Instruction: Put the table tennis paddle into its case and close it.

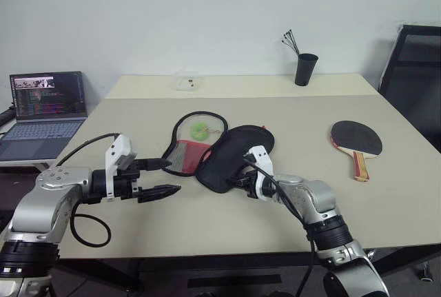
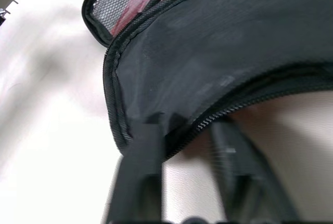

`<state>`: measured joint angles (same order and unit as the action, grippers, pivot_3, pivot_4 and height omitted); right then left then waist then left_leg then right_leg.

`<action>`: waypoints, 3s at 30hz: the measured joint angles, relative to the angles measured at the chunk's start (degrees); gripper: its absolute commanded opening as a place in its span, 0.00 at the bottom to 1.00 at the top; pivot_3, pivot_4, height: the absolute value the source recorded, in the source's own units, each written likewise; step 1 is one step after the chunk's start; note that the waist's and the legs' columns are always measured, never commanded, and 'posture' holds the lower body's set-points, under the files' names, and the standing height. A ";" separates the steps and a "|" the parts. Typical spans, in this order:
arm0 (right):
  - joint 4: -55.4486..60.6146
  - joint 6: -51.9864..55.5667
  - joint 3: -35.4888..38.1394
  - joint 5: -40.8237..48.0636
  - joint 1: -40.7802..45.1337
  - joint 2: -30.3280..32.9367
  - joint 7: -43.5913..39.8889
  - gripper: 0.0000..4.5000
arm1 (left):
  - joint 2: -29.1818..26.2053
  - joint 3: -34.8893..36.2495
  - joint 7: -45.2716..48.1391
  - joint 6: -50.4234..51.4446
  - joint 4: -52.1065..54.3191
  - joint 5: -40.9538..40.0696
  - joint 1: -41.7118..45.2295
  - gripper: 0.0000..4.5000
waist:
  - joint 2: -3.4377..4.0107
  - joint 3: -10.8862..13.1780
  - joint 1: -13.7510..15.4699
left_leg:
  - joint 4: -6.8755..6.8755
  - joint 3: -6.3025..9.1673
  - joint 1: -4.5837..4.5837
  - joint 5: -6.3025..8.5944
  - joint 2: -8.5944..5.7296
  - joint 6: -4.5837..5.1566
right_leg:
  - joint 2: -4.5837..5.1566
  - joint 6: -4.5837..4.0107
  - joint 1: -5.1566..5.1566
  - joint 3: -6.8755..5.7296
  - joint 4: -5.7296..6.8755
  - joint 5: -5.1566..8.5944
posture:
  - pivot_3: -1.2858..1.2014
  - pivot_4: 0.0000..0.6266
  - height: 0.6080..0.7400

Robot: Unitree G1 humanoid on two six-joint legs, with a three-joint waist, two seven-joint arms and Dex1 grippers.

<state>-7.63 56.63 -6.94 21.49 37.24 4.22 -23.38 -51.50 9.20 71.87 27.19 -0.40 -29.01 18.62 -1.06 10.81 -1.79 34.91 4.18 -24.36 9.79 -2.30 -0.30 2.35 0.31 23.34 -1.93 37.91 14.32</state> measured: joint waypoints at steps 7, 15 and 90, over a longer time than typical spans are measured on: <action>-2.99 0.22 2.58 0.07 4.28 4.68 -1.97 0.01 | 1.72 -0.70 -0.55 0.06 2.66 -0.14 -0.56 1.00 | 0.01 0.00 0.03 | 0.00 -0.01 0.00 0.00 0.00 0.00 | 0.00 0.00 0.00 0.00 -0.02 0.00 | 0.52 0.24 1.00; -4.04 2.58 3.55 0.15 4.62 12.09 -6.91 0.01 | 4.46 -2.40 -1.40 1.36 6.49 -0.88 -0.66 1.00 | 0.00 0.01 0.10 | 0.00 -0.03 -0.01 0.00 0.00 0.01 | 0.00 0.00 -0.01 -0.01 -0.01 0.00 | 0.52 0.24 1.00; -31.91 -16.81 22.33 -14.19 6.58 28.86 10.87 0.99 | 21.07 -13.53 -4.64 -4.10 -2.25 2.28 20.96 1.00 | -0.05 0.05 -0.08 | 0.04 -1.15 0.44 -0.01 0.03 0.04 | -0.20 0.23 -0.15 0.88 0.17 -0.13 | 0.52 0.24 1.00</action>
<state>-39.54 39.82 15.39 7.30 43.82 33.08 -12.51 -30.43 -4.33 67.23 23.08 -2.65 -26.73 39.59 -1.10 10.86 -1.87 34.95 3.03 -23.92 9.78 -2.27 -0.26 2.15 0.54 23.18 -1.05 38.08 14.20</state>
